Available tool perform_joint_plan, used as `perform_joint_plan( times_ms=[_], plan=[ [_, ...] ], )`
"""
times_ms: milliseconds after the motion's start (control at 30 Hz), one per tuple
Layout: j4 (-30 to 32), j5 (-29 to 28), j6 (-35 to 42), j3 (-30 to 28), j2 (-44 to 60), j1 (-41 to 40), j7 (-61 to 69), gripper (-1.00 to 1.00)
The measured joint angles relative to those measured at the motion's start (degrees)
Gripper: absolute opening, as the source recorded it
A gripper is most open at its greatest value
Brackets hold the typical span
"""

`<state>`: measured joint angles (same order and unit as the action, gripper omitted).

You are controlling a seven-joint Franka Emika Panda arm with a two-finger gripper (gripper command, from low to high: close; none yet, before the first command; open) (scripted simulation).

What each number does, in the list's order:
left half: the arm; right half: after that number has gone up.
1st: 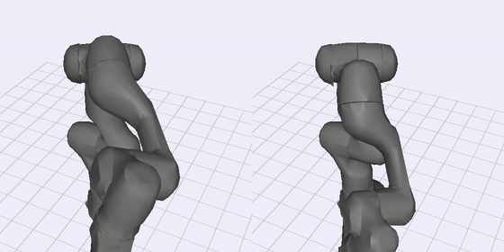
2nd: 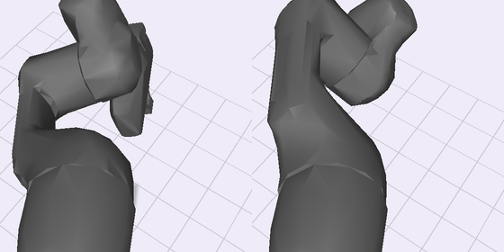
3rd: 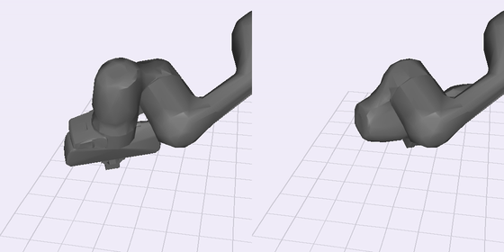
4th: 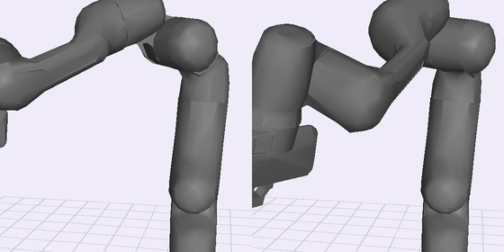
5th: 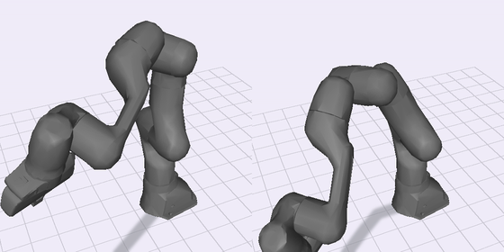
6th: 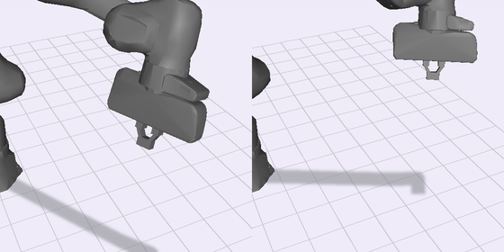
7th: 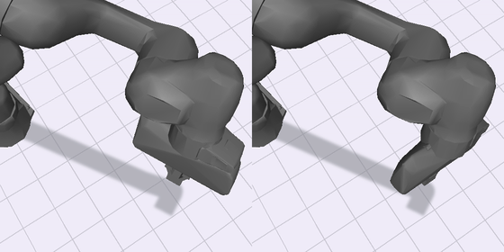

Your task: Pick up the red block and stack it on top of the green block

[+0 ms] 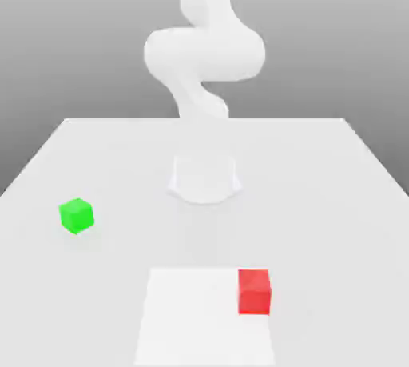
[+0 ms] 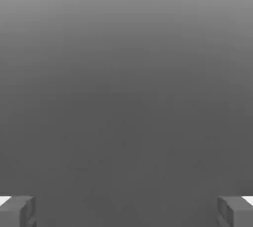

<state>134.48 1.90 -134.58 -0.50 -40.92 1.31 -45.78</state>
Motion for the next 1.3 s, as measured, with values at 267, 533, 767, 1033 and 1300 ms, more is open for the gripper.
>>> perform_joint_plan(
  times_ms=[267, 533, 767, 1033, 1300],
  plan=[
    [9.24, 5.28, -9.7, 0.7, 17.6, 3.94, -0.8, 0.0],
    [18.27, 4.31, -19.4, 4.36, 34.15, 5.41, -5.97, 0.0],
    [22.06, -3.49, -29.47, 3.37, 48.19, 7.25, -13.76, 0.0],
    [21.13, -4.6, -35.78, 2.25, 55.61, 8.09, -14.69, -1.0],
    [22.44, -3.11, -27.99, 3.19, 46.47, 7.54, -13.57, -1.0]
  ],
)
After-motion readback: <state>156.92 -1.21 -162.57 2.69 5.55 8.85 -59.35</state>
